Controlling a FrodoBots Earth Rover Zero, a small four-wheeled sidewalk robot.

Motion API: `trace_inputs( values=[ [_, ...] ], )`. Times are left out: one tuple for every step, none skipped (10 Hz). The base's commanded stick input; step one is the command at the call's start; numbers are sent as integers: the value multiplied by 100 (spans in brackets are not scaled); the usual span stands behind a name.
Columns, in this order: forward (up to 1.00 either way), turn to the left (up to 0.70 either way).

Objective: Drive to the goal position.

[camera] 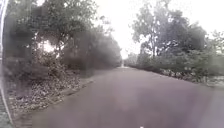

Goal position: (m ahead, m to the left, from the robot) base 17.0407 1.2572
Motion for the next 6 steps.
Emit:
trace_inputs(
  values=[
    [70,1],
    [70,1],
    [70,1],
    [70,1],
    [70,1],
    [70,1]
  ],
)
